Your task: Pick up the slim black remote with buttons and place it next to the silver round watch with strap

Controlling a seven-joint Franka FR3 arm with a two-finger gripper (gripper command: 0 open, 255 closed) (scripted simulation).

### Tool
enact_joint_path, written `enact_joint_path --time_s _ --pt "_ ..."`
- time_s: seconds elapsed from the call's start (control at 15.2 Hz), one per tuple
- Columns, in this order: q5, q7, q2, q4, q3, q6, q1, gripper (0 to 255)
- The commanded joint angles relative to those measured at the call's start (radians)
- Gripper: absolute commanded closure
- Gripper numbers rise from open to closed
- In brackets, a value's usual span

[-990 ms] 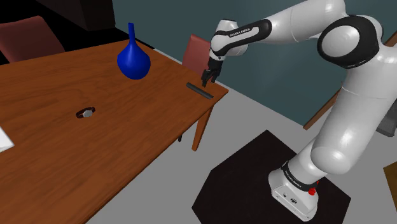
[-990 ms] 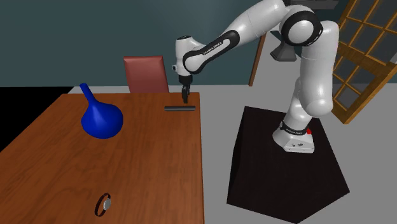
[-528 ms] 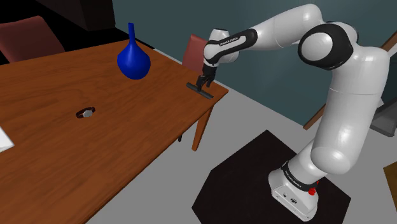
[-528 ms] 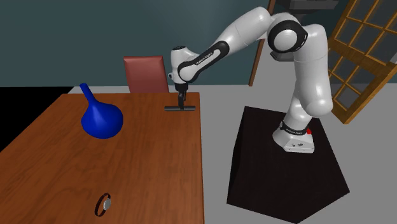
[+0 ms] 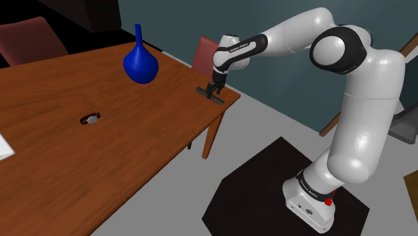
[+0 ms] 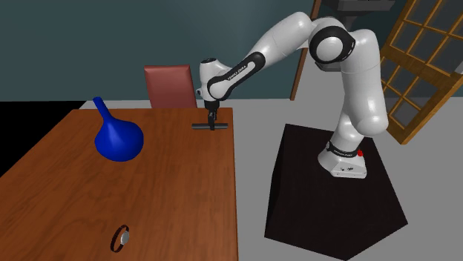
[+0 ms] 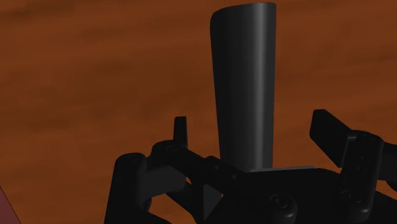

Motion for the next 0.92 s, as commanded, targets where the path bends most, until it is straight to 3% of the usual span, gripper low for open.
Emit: enact_joint_path --time_s 0.0,0.07,0.13,0.86 --pt "0.000 0.000 0.000 0.000 0.000 0.000 0.000 0" --pt "0.000 0.000 0.000 0.000 0.000 0.000 0.000 0" --pt "0.000 0.000 0.000 0.000 0.000 0.000 0.000 255" --pt "-0.002 0.003 -0.016 0.005 -0.001 -0.020 0.001 255"
